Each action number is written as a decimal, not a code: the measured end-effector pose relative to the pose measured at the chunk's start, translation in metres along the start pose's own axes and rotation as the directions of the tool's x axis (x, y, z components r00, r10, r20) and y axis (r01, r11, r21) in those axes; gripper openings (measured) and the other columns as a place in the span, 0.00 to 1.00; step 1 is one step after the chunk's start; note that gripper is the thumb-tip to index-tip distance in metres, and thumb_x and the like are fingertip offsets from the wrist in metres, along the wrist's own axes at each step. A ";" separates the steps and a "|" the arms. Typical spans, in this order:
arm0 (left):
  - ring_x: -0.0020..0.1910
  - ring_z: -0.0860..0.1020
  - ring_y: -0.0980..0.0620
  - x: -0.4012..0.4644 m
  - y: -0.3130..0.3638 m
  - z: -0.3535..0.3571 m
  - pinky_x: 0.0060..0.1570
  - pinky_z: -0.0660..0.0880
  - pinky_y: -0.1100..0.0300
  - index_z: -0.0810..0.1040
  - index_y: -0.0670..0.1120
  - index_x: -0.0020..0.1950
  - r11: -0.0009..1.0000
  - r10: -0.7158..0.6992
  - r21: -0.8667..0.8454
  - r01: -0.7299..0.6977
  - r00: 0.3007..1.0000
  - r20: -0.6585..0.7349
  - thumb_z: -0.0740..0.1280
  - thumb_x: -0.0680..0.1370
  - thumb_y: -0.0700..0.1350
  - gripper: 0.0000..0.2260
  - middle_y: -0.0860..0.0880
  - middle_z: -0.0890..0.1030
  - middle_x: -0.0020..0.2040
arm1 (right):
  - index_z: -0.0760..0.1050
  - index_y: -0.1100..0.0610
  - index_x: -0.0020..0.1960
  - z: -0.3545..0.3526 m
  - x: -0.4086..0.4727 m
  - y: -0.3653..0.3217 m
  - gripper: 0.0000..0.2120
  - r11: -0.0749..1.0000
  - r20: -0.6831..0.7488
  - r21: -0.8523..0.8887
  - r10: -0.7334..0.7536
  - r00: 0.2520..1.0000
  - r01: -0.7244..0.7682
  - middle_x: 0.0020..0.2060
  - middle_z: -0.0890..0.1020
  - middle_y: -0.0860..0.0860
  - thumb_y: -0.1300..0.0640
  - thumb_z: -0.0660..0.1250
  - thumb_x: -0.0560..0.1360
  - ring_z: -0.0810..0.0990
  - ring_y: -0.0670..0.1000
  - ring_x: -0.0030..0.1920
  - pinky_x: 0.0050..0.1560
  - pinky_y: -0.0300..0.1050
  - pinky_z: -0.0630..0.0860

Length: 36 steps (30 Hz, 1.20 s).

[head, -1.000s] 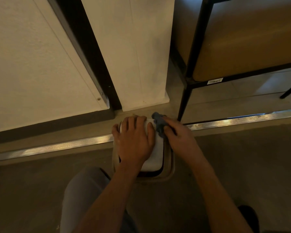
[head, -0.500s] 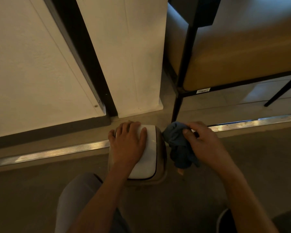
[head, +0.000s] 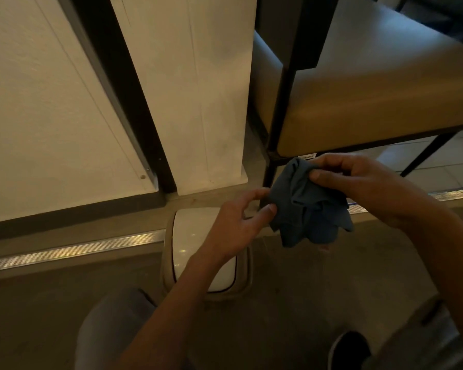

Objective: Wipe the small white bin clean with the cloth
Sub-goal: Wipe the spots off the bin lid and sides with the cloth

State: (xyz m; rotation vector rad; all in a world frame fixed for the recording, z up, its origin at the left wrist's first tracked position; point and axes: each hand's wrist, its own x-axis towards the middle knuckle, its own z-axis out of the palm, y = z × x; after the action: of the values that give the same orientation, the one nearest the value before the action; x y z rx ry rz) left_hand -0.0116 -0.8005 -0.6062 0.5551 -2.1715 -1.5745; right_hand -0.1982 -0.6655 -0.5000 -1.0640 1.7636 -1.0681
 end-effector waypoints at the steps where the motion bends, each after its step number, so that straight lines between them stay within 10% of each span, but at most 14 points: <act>1: 0.59 0.78 0.58 0.001 -0.001 0.002 0.56 0.77 0.62 0.77 0.51 0.63 1.000 -0.004 -0.019 0.004 1.000 -0.028 0.66 0.82 0.47 0.11 0.55 0.81 0.58 | 0.79 0.54 0.60 -0.002 0.002 0.001 0.11 1.000 0.007 0.001 0.018 1.000 -0.018 0.49 0.84 0.51 0.58 0.64 0.79 0.84 0.49 0.51 0.45 0.38 0.80; 10: 0.47 0.82 0.47 0.009 -0.001 0.016 0.45 0.81 0.43 0.78 0.46 0.56 0.998 0.056 -0.004 -0.058 0.980 -0.193 0.63 0.82 0.45 0.07 0.49 0.82 0.50 | 0.79 0.54 0.55 0.009 0.019 0.028 0.08 0.995 -0.035 -0.071 0.069 0.997 -0.071 0.48 0.84 0.50 0.57 0.68 0.76 0.84 0.48 0.48 0.43 0.42 0.82; 20: 0.49 0.81 0.56 0.006 -0.014 0.031 0.47 0.81 0.60 0.79 0.49 0.61 0.995 -0.103 0.007 0.104 0.993 -0.055 0.69 0.80 0.52 0.12 0.53 0.81 0.52 | 0.77 0.46 0.52 0.015 0.028 0.052 0.09 0.975 -0.028 -0.209 0.075 0.997 -0.079 0.48 0.81 0.46 0.56 0.71 0.74 0.82 0.45 0.46 0.44 0.44 0.80; 26: 0.48 0.80 0.54 -0.003 -0.022 0.038 0.46 0.78 0.61 0.79 0.49 0.52 0.992 -0.090 0.084 0.097 0.993 -0.080 0.70 0.79 0.46 0.03 0.55 0.79 0.49 | 0.62 0.23 0.62 0.015 0.026 0.056 0.29 0.908 0.282 -0.419 0.105 0.954 0.024 0.51 0.76 0.38 0.54 0.68 0.76 0.79 0.42 0.50 0.43 0.40 0.78; 32: 0.46 0.79 0.48 -0.016 -0.017 0.029 0.46 0.77 0.51 0.77 0.47 0.51 0.994 -0.038 0.095 0.051 0.990 -0.135 0.69 0.78 0.46 0.04 0.50 0.79 0.47 | 0.73 0.33 0.48 0.018 0.040 0.062 0.13 0.887 0.293 -0.458 0.086 0.952 0.060 0.44 0.79 0.35 0.48 0.72 0.70 0.77 0.33 0.45 0.40 0.36 0.73; 36: 0.48 0.79 0.50 -0.024 -0.012 0.026 0.46 0.77 0.62 0.76 0.46 0.53 0.993 -0.067 0.083 0.082 0.982 -0.178 0.68 0.78 0.46 0.06 0.52 0.78 0.49 | 0.74 0.38 0.47 0.018 0.045 0.059 0.12 0.850 0.330 -0.525 0.151 0.932 0.049 0.43 0.81 0.42 0.45 0.74 0.68 0.79 0.40 0.44 0.42 0.39 0.77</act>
State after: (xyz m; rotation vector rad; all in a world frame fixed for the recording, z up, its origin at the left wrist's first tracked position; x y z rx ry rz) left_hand -0.0039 -0.7702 -0.6275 0.7815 -2.1186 -1.4116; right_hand -0.2118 -0.6947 -0.5698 -1.4267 1.7991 -0.3052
